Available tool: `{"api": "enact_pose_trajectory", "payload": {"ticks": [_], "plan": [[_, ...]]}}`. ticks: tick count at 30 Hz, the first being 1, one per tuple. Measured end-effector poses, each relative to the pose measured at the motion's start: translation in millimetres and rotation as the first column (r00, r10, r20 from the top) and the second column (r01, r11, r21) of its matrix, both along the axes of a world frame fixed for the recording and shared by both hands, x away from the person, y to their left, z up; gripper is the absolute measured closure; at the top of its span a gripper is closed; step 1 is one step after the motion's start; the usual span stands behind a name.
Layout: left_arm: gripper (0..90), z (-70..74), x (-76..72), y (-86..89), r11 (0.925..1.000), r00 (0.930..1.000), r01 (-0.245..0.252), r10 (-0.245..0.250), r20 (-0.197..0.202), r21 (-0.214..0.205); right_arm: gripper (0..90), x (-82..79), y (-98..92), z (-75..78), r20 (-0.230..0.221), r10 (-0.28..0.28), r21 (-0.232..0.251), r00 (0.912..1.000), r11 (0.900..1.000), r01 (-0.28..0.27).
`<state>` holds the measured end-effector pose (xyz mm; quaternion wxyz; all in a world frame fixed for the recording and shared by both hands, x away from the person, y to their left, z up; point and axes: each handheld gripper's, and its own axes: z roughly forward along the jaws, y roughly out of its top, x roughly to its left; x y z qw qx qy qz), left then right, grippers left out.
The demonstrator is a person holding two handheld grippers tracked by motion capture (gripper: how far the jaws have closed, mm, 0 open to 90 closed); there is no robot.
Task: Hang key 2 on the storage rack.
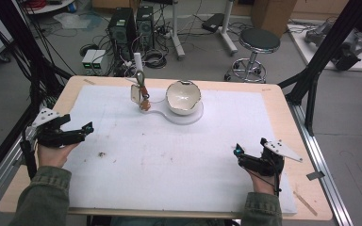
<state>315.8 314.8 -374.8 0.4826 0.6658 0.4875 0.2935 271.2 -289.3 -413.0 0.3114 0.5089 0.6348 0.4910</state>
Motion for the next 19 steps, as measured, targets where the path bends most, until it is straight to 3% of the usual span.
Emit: {"api": "enact_pose_trajectory", "payload": {"ticks": [11,19], "plan": [[6.5,-15.7,-22.0,17.5,0.9970,0.9951,-0.066,0.069,0.071,-0.041,0.5,0.2,0.0,-0.7,-0.003,0.001,-0.002,1.0000,1.0000,-0.001],[6.5,-18.3,-23.4,19.6,0.9965,0.9957,-0.065,0.068,0.063,-0.052,0.5,-0.1,-0.6,-1.1,-0.001,0.001,-0.008,1.0000,1.0000,-0.001]]}}
